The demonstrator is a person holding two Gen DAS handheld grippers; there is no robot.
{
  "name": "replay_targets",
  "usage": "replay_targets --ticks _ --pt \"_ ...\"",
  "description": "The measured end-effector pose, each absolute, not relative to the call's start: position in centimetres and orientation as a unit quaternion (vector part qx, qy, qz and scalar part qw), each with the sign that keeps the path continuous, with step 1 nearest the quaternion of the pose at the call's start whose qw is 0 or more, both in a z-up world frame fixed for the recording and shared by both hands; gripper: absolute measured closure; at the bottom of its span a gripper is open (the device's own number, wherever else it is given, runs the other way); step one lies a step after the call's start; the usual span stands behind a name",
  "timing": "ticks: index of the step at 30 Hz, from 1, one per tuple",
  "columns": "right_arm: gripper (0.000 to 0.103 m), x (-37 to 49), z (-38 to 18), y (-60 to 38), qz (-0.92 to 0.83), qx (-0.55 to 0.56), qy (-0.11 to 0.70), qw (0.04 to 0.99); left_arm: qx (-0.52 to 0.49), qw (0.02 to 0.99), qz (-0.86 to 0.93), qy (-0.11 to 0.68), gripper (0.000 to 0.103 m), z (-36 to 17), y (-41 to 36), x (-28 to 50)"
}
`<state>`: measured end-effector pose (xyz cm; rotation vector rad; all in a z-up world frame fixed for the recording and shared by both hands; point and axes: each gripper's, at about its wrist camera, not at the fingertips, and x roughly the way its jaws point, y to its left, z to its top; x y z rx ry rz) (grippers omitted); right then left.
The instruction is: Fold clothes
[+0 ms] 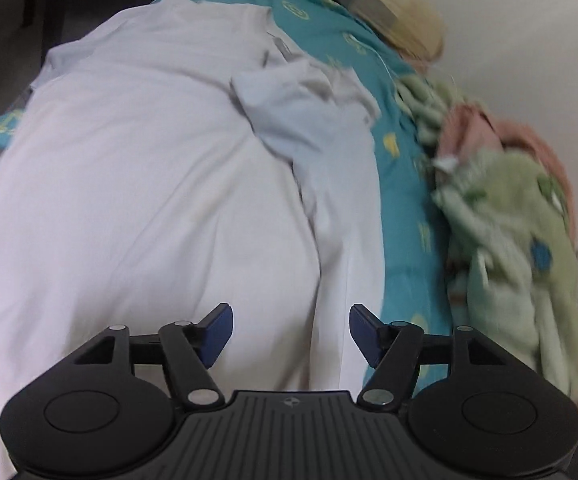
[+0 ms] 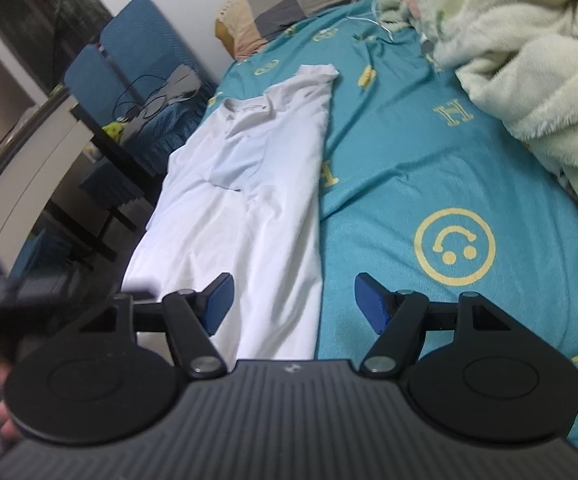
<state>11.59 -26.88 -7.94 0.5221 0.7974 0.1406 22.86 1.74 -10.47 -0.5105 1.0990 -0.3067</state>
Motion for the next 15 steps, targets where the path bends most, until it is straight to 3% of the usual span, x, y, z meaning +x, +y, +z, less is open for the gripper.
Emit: replay_targets --ticks 11,12,14,15 --pt "0.033 14.4 -10.6 -28.1 0.047 0.287 0.403 0.868 -0.302 0.830 -0.098 0.458 0.042 -17.1 -2.8 34.1" --pt "0.033 14.6 -10.8 -28.2 0.048 0.289 0.404 0.866 -0.290 0.841 -0.097 0.446 0.047 -17.0 -3.2 34.6" --pt "0.033 14.9 -11.0 -28.2 0.050 0.291 0.405 0.866 -0.261 0.856 -0.093 0.436 0.070 -16.8 -3.8 35.5" --pt "0.033 15.1 -11.1 -28.2 0.051 0.288 0.406 0.866 -0.246 0.861 -0.093 0.436 0.092 -16.8 -4.0 35.9"
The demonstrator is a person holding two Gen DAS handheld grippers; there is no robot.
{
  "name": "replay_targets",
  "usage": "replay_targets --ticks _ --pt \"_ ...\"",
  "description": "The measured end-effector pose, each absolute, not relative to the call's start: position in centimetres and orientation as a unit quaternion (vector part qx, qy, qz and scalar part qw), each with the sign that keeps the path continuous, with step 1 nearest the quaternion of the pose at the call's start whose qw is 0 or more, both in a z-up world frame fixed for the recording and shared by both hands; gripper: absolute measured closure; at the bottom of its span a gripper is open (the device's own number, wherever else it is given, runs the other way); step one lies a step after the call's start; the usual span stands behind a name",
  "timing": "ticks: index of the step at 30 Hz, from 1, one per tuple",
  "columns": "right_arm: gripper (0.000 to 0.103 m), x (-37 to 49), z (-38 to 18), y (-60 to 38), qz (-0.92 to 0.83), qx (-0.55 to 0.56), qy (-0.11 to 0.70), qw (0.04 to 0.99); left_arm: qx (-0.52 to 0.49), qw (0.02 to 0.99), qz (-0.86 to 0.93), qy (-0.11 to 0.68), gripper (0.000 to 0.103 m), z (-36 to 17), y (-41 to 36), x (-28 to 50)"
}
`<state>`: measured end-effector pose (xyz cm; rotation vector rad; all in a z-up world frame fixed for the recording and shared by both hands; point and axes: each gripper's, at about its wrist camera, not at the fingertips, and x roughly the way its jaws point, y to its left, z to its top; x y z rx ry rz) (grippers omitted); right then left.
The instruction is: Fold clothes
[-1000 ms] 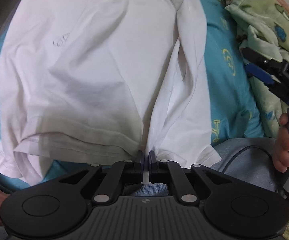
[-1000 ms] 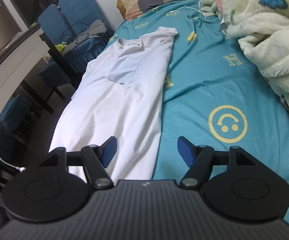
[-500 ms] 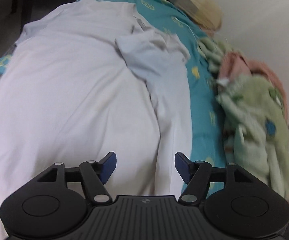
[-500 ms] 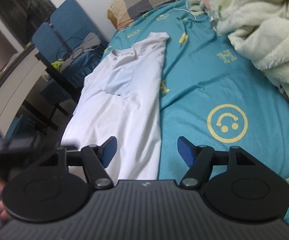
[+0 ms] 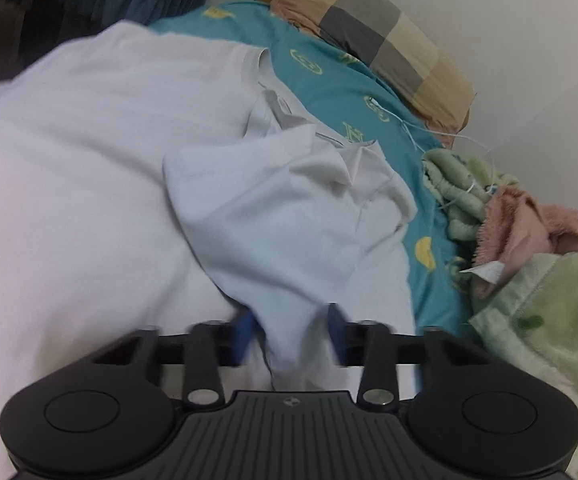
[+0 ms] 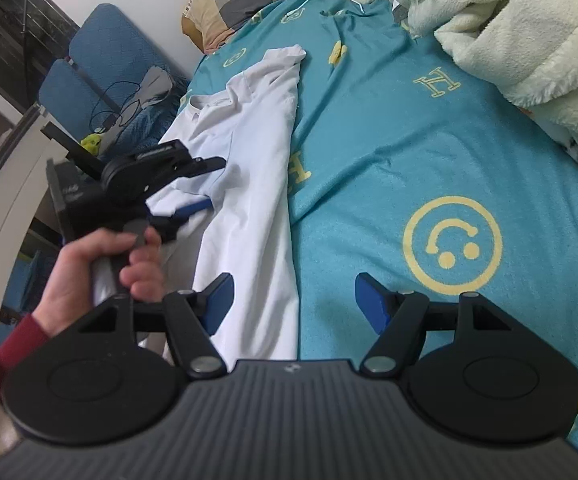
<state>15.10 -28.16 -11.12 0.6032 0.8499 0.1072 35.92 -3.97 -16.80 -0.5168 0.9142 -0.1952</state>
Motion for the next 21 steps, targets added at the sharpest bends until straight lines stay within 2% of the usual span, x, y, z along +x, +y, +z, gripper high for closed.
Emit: replay_targets --ticks 1,8,12,17,21 --pt "0.033 15.2 -11.2 -28.1 0.053 0.285 0.407 0.866 -0.232 0.862 -0.099 0.439 0.100 -16.8 -4.1 36.3" --pt "0.033 15.5 -11.7 -28.6 0.051 0.297 0.410 0.861 -0.148 0.901 -0.068 0.403 0.101 -13.6 -3.7 37.3" --pt "0.033 15.7 -11.7 -28.5 0.049 0.288 0.411 0.863 -0.113 0.901 -0.052 0.417 0.099 -14.7 -3.4 37.9" --pt "0.033 15.8 -11.5 -28.0 0.054 0.269 0.406 0.872 -0.104 0.899 -0.068 0.420 0.084 -14.5 -2.7 35.7" --pt "0.033 15.6 -10.7 -27.4 0.066 0.249 0.385 0.886 -0.051 0.906 -0.079 0.413 0.058 -11.2 -2.5 30.8"
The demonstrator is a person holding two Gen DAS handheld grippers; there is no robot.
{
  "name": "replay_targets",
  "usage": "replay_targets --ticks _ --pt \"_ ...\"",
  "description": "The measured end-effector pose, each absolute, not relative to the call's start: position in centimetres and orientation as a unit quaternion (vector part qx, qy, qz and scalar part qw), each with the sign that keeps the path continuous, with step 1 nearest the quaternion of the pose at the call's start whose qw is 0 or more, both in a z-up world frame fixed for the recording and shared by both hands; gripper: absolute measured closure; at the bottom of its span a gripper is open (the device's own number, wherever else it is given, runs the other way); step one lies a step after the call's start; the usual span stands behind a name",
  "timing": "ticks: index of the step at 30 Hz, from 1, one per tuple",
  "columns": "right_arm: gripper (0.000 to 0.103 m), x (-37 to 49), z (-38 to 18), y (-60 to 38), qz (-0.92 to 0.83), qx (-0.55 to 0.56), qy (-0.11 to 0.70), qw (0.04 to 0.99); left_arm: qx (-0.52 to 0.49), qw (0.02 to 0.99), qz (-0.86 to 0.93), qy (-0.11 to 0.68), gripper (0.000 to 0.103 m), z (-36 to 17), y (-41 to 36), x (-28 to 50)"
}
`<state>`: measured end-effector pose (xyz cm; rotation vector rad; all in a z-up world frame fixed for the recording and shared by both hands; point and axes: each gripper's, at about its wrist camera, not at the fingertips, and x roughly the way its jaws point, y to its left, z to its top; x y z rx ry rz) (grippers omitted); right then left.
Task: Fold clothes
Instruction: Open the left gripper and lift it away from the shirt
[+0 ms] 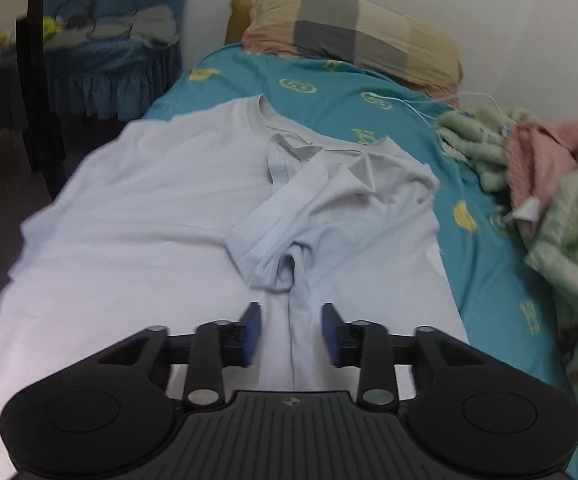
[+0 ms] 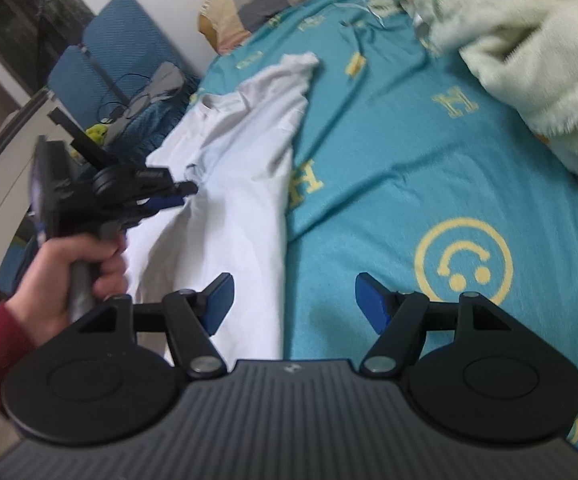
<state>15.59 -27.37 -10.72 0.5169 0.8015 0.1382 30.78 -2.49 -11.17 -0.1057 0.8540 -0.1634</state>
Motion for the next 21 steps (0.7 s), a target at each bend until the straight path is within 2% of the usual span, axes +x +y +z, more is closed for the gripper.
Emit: replay_targets --ticks 2,4,5,8,9,10,14,16,21 --pt "0.033 15.3 -10.1 -27.0 0.075 0.239 0.372 0.894 -0.024 0.911 -0.087 0.403 0.053 -8.9 -2.3 27.5" --pt "0.033 15.0 -9.5 -26.6 0.082 0.227 0.359 0.902 -0.006 0.916 -0.092 0.390 0.039 -6.5 -2.1 23.7" --pt "0.033 14.9 -9.2 -26.4 0.084 0.221 0.352 0.906 -0.002 0.919 -0.093 0.383 0.036 -5.4 -2.1 21.8" --pt "0.033 14.2 -8.2 -25.9 0.090 0.204 0.332 0.917 0.008 0.927 -0.098 0.362 0.032 -2.3 -1.9 16.3" --pt "0.033 13.9 -7.8 -25.8 0.091 0.200 0.325 0.920 0.003 0.930 -0.104 0.351 0.028 -1.6 -1.7 14.6" --pt "0.033 13.6 -7.5 -25.5 0.093 0.194 0.318 0.923 -0.005 0.934 -0.108 0.341 0.023 -1.1 -1.5 13.0" --pt "0.033 12.2 -6.1 -24.4 0.097 0.164 0.296 0.936 -0.032 0.942 -0.104 0.316 0.016 -0.8 -0.5 8.6" --pt "0.033 11.3 -5.4 -23.9 0.097 0.149 0.289 0.941 -0.039 0.941 -0.120 0.315 0.000 -1.4 -0.2 7.2" --pt "0.033 9.0 -4.3 -23.3 0.092 0.131 0.273 0.949 -0.022 0.937 -0.145 0.317 0.000 -2.2 -0.7 5.5"
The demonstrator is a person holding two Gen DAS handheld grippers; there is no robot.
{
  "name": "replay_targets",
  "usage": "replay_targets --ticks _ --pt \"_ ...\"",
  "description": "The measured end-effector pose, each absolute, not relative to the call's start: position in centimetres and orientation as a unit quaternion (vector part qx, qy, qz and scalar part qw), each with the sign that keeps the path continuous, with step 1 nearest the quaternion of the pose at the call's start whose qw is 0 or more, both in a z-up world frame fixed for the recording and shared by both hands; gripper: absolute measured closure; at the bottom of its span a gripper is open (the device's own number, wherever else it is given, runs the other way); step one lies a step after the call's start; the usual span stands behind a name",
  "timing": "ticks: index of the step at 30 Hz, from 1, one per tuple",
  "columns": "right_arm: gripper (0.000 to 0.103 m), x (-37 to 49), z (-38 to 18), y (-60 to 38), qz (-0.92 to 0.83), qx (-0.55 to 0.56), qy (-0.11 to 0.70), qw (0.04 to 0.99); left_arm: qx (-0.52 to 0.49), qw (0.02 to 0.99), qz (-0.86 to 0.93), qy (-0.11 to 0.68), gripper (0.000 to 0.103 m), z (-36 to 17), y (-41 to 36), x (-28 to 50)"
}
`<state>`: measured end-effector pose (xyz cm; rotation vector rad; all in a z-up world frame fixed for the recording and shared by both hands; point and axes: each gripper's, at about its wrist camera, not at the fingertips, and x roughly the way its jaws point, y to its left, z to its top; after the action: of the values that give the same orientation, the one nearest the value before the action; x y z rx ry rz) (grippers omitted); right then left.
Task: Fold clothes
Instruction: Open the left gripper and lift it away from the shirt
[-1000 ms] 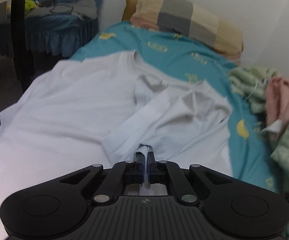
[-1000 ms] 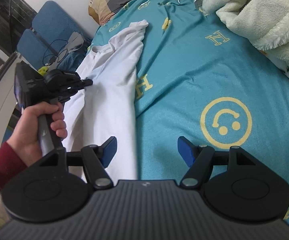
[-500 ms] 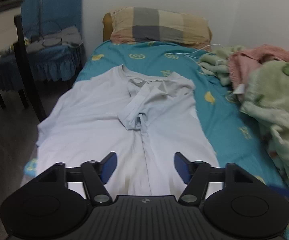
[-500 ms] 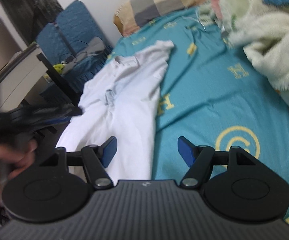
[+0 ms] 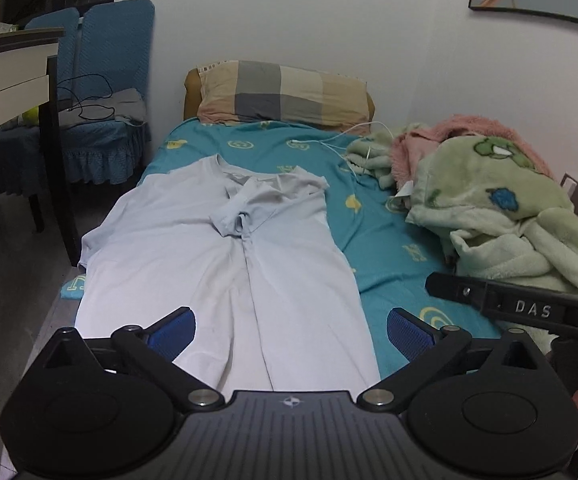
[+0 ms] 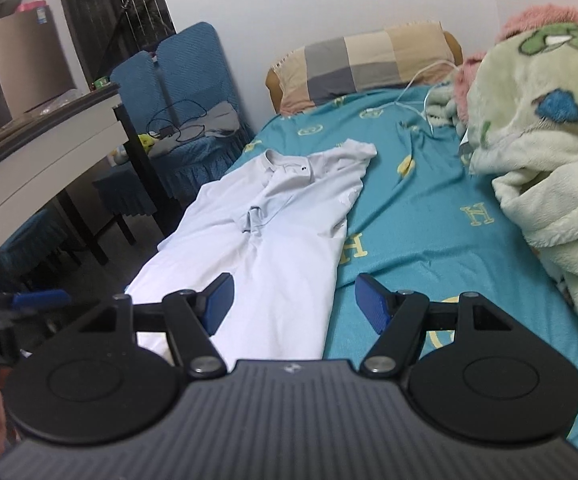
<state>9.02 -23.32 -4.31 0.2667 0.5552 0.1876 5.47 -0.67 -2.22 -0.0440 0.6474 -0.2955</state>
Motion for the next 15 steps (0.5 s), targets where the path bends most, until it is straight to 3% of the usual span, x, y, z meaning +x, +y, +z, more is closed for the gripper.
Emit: replay_targets --ticks 7,15 --pt "0.033 10.1 -2.9 -22.8 0.102 0.131 0.281 0.945 -0.018 0.948 -0.130 0.292 0.000 0.3 1.5 5.2" --pt "0.035 20.1 -0.6 -13.6 0.213 0.056 0.307 0.926 -0.045 0.957 -0.103 0.267 0.000 2.2 8.6 5.3"
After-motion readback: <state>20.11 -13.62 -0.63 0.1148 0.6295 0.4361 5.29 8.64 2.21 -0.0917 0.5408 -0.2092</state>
